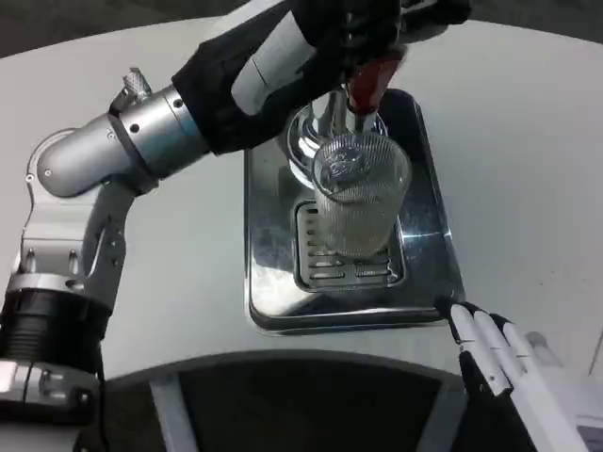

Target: Grasp the cup under the faucet to collect the drink, then remove the cup.

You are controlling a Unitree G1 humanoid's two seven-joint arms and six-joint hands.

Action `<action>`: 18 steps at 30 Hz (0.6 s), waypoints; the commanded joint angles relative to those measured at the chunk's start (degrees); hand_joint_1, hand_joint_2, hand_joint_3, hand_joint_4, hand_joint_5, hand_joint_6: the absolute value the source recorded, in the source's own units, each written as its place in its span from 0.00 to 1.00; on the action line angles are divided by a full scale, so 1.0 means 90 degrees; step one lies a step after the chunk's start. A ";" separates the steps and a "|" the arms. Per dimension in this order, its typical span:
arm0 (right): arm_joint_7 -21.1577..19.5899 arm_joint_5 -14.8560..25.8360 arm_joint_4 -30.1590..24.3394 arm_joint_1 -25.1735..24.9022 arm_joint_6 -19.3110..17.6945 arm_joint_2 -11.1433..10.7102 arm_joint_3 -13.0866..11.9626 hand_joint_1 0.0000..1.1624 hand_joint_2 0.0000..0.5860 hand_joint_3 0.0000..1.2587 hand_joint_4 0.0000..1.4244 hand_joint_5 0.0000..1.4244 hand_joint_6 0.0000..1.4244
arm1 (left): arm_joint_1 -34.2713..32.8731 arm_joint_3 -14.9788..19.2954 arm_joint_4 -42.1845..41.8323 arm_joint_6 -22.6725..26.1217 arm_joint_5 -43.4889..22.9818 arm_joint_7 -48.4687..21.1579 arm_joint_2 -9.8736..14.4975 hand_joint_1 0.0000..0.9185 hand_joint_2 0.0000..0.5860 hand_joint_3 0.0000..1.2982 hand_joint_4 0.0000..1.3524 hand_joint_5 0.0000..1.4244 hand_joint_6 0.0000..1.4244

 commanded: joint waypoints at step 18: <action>-0.0094 0.0730 0.0586 -0.1331 0.0556 0.0024 -0.0389 0.53 0.53 0.00 0.00 0.00 0.00 | -0.0010 -0.0499 0.0427 -0.1198 0.0680 -0.0716 0.0583 0.00 0.01 0.02 0.00 0.07 0.00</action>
